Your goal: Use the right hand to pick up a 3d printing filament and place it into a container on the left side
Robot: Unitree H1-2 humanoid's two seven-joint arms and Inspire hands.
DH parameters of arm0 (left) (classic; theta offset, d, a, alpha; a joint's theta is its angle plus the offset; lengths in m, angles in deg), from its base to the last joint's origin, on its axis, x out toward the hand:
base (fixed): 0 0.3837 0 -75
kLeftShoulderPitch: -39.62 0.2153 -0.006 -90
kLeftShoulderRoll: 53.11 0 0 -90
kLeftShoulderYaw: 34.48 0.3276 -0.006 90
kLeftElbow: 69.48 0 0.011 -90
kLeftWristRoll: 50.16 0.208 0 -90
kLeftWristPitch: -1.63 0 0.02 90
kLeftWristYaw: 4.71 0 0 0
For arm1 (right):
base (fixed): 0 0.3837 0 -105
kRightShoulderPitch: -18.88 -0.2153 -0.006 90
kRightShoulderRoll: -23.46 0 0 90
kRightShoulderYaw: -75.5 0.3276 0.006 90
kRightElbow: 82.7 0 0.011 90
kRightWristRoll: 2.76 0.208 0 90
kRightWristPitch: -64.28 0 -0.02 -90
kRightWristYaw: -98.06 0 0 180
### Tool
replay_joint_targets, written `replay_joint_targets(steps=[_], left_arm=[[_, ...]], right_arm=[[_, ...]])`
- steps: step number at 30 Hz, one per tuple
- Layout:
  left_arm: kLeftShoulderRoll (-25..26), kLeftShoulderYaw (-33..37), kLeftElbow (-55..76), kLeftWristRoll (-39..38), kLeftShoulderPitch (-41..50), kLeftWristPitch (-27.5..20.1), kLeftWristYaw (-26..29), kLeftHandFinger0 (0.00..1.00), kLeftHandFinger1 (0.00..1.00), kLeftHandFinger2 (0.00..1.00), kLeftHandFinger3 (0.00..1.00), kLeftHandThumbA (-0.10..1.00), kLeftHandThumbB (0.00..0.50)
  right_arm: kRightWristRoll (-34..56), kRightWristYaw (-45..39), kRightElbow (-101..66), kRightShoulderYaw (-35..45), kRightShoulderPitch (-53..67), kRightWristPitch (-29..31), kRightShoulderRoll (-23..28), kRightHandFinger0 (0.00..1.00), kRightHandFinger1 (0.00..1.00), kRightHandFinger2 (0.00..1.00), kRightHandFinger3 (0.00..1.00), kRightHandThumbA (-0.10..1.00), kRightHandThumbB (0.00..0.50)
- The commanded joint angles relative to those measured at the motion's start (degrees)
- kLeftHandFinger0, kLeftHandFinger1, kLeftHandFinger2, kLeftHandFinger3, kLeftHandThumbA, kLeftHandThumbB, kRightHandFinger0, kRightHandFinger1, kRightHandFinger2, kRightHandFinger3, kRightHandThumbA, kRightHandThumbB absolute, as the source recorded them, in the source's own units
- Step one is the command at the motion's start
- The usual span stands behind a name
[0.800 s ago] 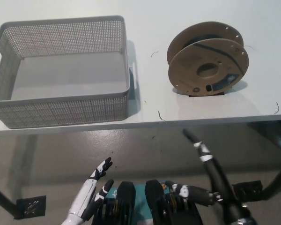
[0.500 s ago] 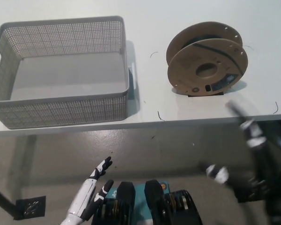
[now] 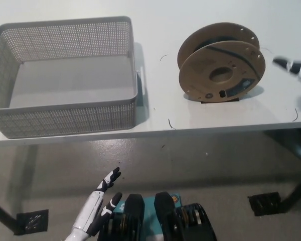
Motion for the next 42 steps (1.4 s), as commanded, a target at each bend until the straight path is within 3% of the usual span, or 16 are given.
replay_joint_targets(steps=[1, 3, 6, 8, 11, 12, 14, 17, 18, 26, 27, 28, 31, 33, 39, 42], left_arm=[[0.9, -0.1, 1.1, 0.7, -0.3, -1.9, 0.3, 1.0, 1.0, 1.0, 1.0, 1.0, 0.268], [0.7, 0.1, 1.0, 0.6, -0.5, -1.8, 0.2, 1.0, 1.0, 1.0, 1.0, 1.0, 0.269], [0.3, 0.1, 0.7, 0.5, -0.4, -1.4, 0.3, 1.0, 1.0, 1.0, 1.0, 1.0, 0.276], [0.1, 0.3, 0.7, 0.7, -0.2, -1.2, 0.4, 1.0, 1.0, 1.0, 1.0, 1.0, 0.252], [0.2, 0.4, 0.9, 1.2, -0.2, -0.4, 0.4, 1.0, 1.0, 1.0, 1.0, 1.0, 0.237], [0.2, 0.4, 0.9, 1.0, -0.1, -0.4, 0.2, 1.0, 1.0, 1.0, 1.0, 1.0, 0.231], [0.4, 0.4, 1.2, 0.9, 0.5, -0.2, 0.0, 1.0, 1.0, 1.0, 1.0, 1.0, 0.226], [0.7, 0.4, 2.0, 1.1, 0.8, 0.6, -0.3, 1.0, 1.0, 1.0, 1.0, 1.0, 0.228], [0.6, 0.5, 1.7, 1.1, 0.6, 0.4, -0.3, 1.0, 1.0, 1.0, 1.0, 1.0, 0.227], [0.6, 0.5, 1.5, -0.1, 0.7, 0.2, -1.0, 1.0, 1.0, 1.0, 1.0, 1.0, 0.215], [0.6, 0.6, 1.4, -0.1, 0.7, 0.1, -1.1, 1.0, 1.0, 1.0, 1.0, 1.0, 0.211], [0.6, 0.6, 1.4, 0.1, 0.7, 0.1, -1.0, 1.0, 1.0, 1.0, 1.0, 1.0, 0.208], [0.7, 0.6, 1.5, 0.0, 0.7, 0.1, -1.1, 1.0, 1.0, 1.0, 1.0, 1.0, 0.205], [0.8, 0.6, 1.4, -0.2, 0.6, -0.1, -1.2, 1.0, 1.0, 1.0, 1.0, 1.0, 0.208], [0.7, 1.1, 1.3, 1.1, 2.3, -1.2, -0.5, 1.0, 1.0, 1.0, 1.0, 1.0, 0.213], [0.9, 1.4, 0.9, 1.7, 2.1, -2.1, -0.3, 1.0, 1.0, 1.0, 1.0, 1.0, 0.224]], right_arm=[[6.9, -15.4, 8.9, -1.9, -21.2, -25.1, 13.0, 1.0, 1.0, 1.0, 1.0, 1.0, 0.23], [4.1, -17.3, 11.1, -4.1, -24.6, -26.2, 15.2, 1.0, 1.0, 1.0, 1.0, 1.0, 0.248], [-4.0, -20.3, 18.7, -9.4, -31.0, -22.7, 17.5, 1.0, 1.0, 1.0, 1.0, 1.0, 0.298], [-4.9, -23.3, 23.8, -12.6, -35.2, -22.6, 17.6, 1.0, 1.0, 1.0, 1.0, 1.0, 0.238], [-0.9, -30.3, 33.1, -15.5, -40.2, -23.7, 16.4, 1.0, 1.0, 1.0, 1.0, 1.0, 0.212], [2.9, -32.2, 40.7, -14.9, -42.7, -26.0, 13.6, 1.0, 1.0, 1.0, 1.0, 1.0, 0.282], [0.8, -33.2, 45.1, -17.6, -44.9, -26.2, 11.0, 1.0, 1.0, 1.0, 1.0, 1.0, 0.304], [-0.7, -35.7, 52.0, -20.5, -48.3, -25.4, 8.7, 1.0, 1.0, 1.0, 1.0, 1.0, 0.404], [-0.8, -36.1, 52.9, -21.1, -49.0, -26.2, 8.4, 1.0, 1.0, 1.0, 1.0, 1.0, 0.411], [-2.8, -40.2, 63.5, -26.3, -56.1, -25.5, 2.2, 1.0, 1.0, 1.0, 1.0, 1.0, 0.377], [-2.8, -40.7, 63.7, -26.7, -56.5, -24.8, 1.7, 1.0, 1.0, 1.0, 1.0, 1.0, 0.42], [-3.3, -41.0, 64.5, -27.6, -57.4, -25.7, 1.0, 1.0, 1.0, 1.0, 1.0, 1.0, 0.42], [-4.5, -42.5, 67.0, -29.8, -59.4, -26.2, -0.4, 1.0, 1.0, 1.0, 1.0, 1.0, 0.363], [-5.4, -43.2, 68.0, -31.1, -60.4, -25.5, -1.3, 1.0, 1.0, 1.0, 1.0, 1.0, 0.351], [-8.1, -46.7, 78.1, -35.2, -63.2, -20.9, -5.1, 1.0, 1.0, 1.0, 1.0, 1.0, 0.437], [-9.0, -48.3, 80.4, -36.4, -63.9, -19.8, -6.0, 1.0, 1.0, 1.0, 1.0, 1.0, 0.411]])
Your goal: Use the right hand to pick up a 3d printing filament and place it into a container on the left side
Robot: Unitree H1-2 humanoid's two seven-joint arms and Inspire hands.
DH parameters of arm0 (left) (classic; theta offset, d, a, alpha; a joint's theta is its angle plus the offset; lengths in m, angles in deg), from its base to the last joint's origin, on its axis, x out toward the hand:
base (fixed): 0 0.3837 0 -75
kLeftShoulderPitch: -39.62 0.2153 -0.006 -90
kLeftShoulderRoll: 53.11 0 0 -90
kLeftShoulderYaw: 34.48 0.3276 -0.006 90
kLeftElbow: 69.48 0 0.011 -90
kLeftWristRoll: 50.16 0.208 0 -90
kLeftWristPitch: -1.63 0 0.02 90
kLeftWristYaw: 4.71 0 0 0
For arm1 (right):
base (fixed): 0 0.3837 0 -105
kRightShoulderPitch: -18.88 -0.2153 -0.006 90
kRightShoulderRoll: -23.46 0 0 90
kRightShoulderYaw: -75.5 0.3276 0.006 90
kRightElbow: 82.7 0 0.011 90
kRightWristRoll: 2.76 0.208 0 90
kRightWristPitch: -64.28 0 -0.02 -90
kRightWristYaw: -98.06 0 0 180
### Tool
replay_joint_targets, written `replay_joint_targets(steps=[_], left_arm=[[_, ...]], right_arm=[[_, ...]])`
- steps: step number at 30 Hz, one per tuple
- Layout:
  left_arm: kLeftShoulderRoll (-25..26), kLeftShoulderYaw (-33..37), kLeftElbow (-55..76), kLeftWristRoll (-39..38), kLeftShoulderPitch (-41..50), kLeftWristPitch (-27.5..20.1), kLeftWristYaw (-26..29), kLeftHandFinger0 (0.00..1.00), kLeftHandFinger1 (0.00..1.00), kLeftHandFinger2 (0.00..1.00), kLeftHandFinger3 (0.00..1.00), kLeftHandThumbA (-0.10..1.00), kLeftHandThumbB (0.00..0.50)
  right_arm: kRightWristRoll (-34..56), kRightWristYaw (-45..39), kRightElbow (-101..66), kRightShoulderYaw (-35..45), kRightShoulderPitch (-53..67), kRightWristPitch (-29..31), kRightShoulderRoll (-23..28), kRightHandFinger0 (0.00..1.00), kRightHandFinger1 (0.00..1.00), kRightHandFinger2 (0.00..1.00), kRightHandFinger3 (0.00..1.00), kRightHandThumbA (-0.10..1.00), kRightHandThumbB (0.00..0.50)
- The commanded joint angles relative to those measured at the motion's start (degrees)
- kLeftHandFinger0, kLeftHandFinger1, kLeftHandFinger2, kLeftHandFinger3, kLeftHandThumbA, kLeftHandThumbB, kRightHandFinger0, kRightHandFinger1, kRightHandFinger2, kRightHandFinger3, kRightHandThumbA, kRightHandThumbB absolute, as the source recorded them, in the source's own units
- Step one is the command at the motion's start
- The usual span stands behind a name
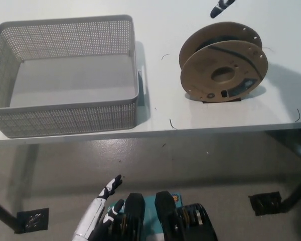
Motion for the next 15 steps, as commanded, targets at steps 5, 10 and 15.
replay_joint_targets(steps=[5, 10, 15], left_arm=[[1.0, 0.6, 1.7, 1.5, 1.1, -2.0, 0.1, 1.0, 1.0, 1.0, 1.0, 1.0, 0.23], [1.2, 0.6, 1.5, 1.0, 0.8, -2.2, -0.4, 1.0, 1.0, 1.0, 1.0, 1.0, 0.255], [1.2, 0.7, 1.9, 1.1, 0.9, -1.8, -0.6, 1.0, 1.0, 1.0, 1.0, 1.0, 0.271]], right_arm=[[-5.3, -5.0, 6.0, -2.0, -5.2, 6.4, -2.2, 1.0, 1.0, 1.0, 1.0, 1.0, 0.405], [-8.5, -5.2, 7.4, -4.2, -4.9, 7.0, -2.8, 1.0, 1.0, 1.0, 1.0, 1.0, 0.36], [-8.9, -4.6, 10.3, -3.3, -3.3, 9.5, -3.3, 1.0, 1.0, 1.0, 1.0, 1.0, 0.327]])
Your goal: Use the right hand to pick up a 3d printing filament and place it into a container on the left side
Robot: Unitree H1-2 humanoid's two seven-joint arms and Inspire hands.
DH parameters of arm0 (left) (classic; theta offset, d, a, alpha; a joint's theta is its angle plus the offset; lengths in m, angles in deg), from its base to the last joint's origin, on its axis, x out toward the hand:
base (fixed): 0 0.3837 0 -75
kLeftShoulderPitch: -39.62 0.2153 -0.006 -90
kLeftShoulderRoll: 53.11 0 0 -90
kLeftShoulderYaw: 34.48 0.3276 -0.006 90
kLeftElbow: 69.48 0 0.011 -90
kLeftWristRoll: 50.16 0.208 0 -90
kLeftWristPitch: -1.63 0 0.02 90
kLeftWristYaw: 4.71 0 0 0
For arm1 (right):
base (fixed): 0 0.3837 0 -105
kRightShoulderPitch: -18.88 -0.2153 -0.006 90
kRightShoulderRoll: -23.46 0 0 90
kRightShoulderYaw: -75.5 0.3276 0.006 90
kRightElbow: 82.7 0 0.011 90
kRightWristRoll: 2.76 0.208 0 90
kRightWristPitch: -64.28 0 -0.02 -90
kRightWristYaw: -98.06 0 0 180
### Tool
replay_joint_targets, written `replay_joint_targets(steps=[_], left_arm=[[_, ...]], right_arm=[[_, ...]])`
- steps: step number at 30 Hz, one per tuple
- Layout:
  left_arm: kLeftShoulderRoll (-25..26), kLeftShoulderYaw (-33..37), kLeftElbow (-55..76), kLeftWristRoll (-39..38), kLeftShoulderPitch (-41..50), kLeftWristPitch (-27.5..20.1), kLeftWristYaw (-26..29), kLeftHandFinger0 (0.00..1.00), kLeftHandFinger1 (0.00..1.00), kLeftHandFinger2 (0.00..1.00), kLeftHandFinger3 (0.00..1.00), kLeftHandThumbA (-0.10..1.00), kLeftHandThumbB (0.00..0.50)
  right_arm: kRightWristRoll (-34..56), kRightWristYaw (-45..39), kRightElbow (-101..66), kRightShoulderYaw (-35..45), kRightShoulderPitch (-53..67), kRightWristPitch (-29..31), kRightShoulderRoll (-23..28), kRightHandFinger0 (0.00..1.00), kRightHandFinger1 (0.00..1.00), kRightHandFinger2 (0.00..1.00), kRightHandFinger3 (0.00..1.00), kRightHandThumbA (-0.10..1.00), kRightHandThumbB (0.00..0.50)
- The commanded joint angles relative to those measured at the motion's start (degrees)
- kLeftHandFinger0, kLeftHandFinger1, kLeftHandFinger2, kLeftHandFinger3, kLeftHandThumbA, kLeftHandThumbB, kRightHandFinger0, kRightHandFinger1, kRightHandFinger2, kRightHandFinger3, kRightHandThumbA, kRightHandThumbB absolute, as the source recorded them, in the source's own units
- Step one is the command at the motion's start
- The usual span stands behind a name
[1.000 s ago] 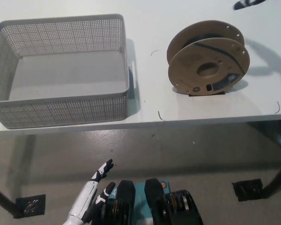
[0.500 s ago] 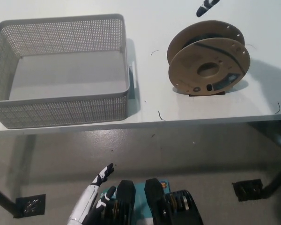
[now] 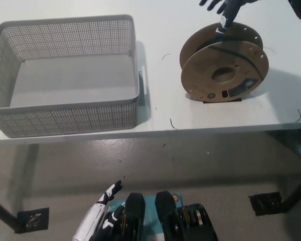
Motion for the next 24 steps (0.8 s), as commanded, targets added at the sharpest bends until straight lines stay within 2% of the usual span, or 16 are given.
replay_joint_targets(steps=[1, 4, 7, 9, 12, 13, 15, 17, 18, 19, 20, 21, 22, 23, 24], left_arm=[[0.6, 0.6, 1.7, 0.2, -0.1, -1.6, -0.5, 1.0, 1.0, 1.0, 1.0, 1.0, 0.271], [0.7, 0.6, 1.8, 0.1, 0.0, -1.5, -0.7, 1.0, 1.0, 1.0, 1.0, 1.0, 0.281], [1.0, 0.5, 2.1, 0.2, -0.2, -1.6, -1.0, 1.0, 1.0, 1.0, 1.0, 1.0, 0.285], [1.2, 0.6, 2.1, 0.0, -0.4, -1.4, -1.4, 1.0, 1.0, 1.0, 1.0, 1.0, 0.305], [1.2, 0.6, 2.2, -0.1, -0.5, -1.3, -1.5, 1.0, 1.0, 1.0, 1.0, 1.0, 0.302], [1.1, 0.5, 2.0, -0.6, -0.6, -1.8, -1.6, 1.0, 1.0, 1.0, 1.0, 1.0, 0.298], [1.1, 0.5, 1.9, -0.6, -0.7, -1.7, -1.6, 1.0, 1.0, 1.0, 1.0, 1.0, 0.303], [1.0, 0.5, 1.7, -0.7, -0.8, -1.8, -1.8, 1.0, 1.0, 1.0, 1.0, 1.0, 0.308], [1.0, 0.6, 1.5, -0.5, -0.9, -2.0, -1.8, 1.0, 1.0, 1.0, 1.0, 1.0, 0.31], [1.0, 0.6, 1.4, -0.4, -1.1, -2.1, -1.8, 1.0, 1.0, 1.0, 1.0, 1.0, 0.316], [1.0, 0.6, 1.3, -0.5, -1.3, -2.1, -1.9, 1.0, 1.0, 1.0, 1.0, 1.0, 0.319], [1.0, 0.6, 1.4, -0.7, -1.4, -1.9, -2.1, 1.0, 1.0, 1.0, 1.0, 1.0, 0.321], [1.0, 0.6, 1.4, -0.5, -1.5, -2.0, -2.0, 1.0, 1.0, 1.0, 1.0, 1.0, 0.329], [0.9, 0.5, 1.4, -0.7, -1.5, -1.8, -2.1, 1.0, 1.0, 1.0, 1.0, 1.0, 0.334], [1.1, 0.3, 1.6, -0.4, -1.7, -1.7, -2.0, 1.0, 1.0, 1.0, 1.0, 1.0, 0.334]], right_arm=[[-2.7, -0.7, 2.2, 0.3, -2.2, 6.1, -0.2, 1.0, 1.0, 1.0, 1.0, 1.0, 0.324], [-4.5, -0.8, 3.7, -0.8, -0.9, 8.4, -0.7, 1.0, 1.0, 1.0, 1.0, 1.0, 0.353], [-5.9, -0.6, 4.7, -1.5, 0.3, 10.1, -0.8, 1.0, 1.0, 1.0, 1.0, 1.0, 0.359], [-7.1, 1.4, 5.0, -2.1, 1.8, 10.1, -0.9, 1.0, 1.0, 1.0, 1.0, 1.0, 0.404], [-7.4, 2.3, 5.3, -1.5, 3.5, 9.9, -1.2, 1.0, 1.0, 1.0, 1.0, 1.0, 0.383], [-7.1, 2.2, 5.6, -1.1, 4.5, 10.0, -1.5, 1.0, 1.0, 1.0, 1.0, 1.0, 0.352], [-7.2, 2.7, 6.3, -0.8, 5.8, 10.3, -2.1, 1.0, 1.0, 1.0, 1.0, 1.0, 0.349], [-5.4, 1.3, 7.6, 1.1, 7.7, 10.9, -2.6, 1.0, 1.0, 1.0, 1.0, 1.0, 0.312], [-6.3, 3.1, 7.6, 0.8, 9.0, 13.2, -2.7, 1.0, 1.0, 1.0, 1.0, 1.0, 0.363], [-7.8, 5.0, 7.4, -0.2, 9.7, 14.7, -2.8, 1.0, 1.0, 1.0, 1.0, 1.0, 0.394], [-10.1, 7.1, 7.3, -1.9, 10.5, 15.0, -3.1, 1.0, 1.0, 1.0, 1.0, 1.0, 0.436], [-11.5, 8.0, 7.5, -3.0, 10.7, 14.6, -3.5, 1.0, 1.0, 1.0, 1.0, 1.0, 0.448], [-13.2, 7.9, 7.9, -4.7, 10.6, 13.0, -4.2, 1.0, 1.0, 1.0, 1.0, 1.0, 0.487], [-11.7, 11.0, 7.4, -3.1, 11.5, 14.2, -4.2, 1.0, 1.0, 1.0, 1.0, 1.0, 0.406], [-10.2, 13.5, 7.6, -1.5, 11.9, 13.7, -4.5, 0.96, 0.99, 1.0, 1.0, 0.86, 0.299]])
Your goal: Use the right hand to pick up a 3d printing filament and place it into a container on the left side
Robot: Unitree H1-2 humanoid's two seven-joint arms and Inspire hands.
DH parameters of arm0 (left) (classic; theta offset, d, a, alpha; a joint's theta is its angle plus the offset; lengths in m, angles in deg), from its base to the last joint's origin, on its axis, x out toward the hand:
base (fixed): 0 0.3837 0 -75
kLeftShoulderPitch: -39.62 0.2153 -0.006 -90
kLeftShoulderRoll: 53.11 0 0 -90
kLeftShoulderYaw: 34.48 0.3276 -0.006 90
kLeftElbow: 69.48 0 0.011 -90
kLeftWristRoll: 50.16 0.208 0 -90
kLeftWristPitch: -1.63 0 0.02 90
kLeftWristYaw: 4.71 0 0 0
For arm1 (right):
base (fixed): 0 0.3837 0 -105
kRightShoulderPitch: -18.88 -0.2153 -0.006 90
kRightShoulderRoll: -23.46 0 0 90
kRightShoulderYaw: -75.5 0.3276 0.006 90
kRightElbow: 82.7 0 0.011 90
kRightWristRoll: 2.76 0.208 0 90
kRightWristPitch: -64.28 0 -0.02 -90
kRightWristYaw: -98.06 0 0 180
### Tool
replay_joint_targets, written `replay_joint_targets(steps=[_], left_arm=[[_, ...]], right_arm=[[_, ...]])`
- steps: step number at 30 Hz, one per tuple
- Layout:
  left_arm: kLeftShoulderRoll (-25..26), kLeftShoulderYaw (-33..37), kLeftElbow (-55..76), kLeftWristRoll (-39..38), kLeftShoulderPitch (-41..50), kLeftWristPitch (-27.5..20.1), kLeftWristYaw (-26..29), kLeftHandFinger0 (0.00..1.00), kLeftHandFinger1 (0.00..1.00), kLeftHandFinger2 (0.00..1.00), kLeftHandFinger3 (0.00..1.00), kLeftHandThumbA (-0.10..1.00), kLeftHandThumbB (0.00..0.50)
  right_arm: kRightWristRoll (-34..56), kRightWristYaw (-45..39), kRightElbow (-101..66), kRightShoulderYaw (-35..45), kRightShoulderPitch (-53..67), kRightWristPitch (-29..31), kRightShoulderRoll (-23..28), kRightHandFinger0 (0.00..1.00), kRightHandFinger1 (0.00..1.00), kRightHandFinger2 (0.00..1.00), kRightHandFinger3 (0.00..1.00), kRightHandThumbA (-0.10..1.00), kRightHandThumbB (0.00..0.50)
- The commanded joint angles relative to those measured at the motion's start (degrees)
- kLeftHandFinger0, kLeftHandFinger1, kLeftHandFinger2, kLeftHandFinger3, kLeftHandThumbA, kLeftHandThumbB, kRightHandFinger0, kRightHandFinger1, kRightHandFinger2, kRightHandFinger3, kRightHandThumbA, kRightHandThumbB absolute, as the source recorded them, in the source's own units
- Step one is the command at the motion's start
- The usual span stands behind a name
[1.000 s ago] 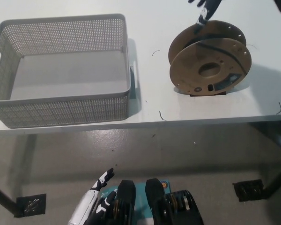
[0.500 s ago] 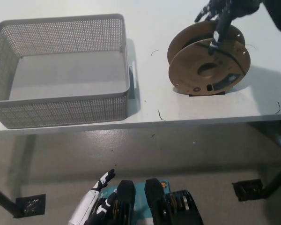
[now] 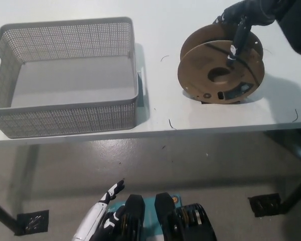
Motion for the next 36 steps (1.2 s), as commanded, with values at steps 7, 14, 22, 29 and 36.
replay_joint_targets(steps=[7, 14, 22, 29, 36], left_arm=[[0.9, 0.1, 1.1, -0.1, -2.1, -1.4, -0.4, 1.0, 1.0, 1.0, 1.0, 1.0, 0.336], [0.9, 0.3, 0.8, -0.3, -2.0, -1.8, -0.7, 1.0, 1.0, 1.0, 1.0, 1.0, 0.328], [0.8, 0.4, 1.4, 0.2, -1.5, -1.0, -0.9, 1.0, 1.0, 1.0, 1.0, 1.0, 0.33], [0.6, 0.4, 1.0, -0.2, -1.4, -1.2, -1.1, 1.0, 1.0, 1.0, 1.0, 1.0, 0.317], [0.5, 0.5, 0.8, -0.3, -1.2, -1.5, -1.2, 1.0, 1.0, 1.0, 1.0, 1.0, 0.313]], right_arm=[[-1.4, 20.1, 1.4, 4.4, 6.8, 6.7, -2.0, 0.25, 0.32, 0.23, 0.11, -0.1, 0.123], [4.0, 24.1, 2.4, 14.7, 7.0, 2.9, -1.0, 0.17, 0.59, 0.93, 1.0, -0.1, 0.151], [11.6, 27.6, 4.1, 29.1, 8.5, -0.8, 0.3, 0.17, 0.64, 0.98, 1.0, -0.1, 0.179], [26.0, 29.7, 4.4, 50.8, 9.1, -6.2, 0.6, 0.03, 0.5, 1.0, 1.0, -0.1, 0.131], [32.3, 29.2, 4.9, 63.2, 9.2, -8.4, 0.9, 0.0, 0.25, 0.72, 0.93, -0.1, 0.115]])
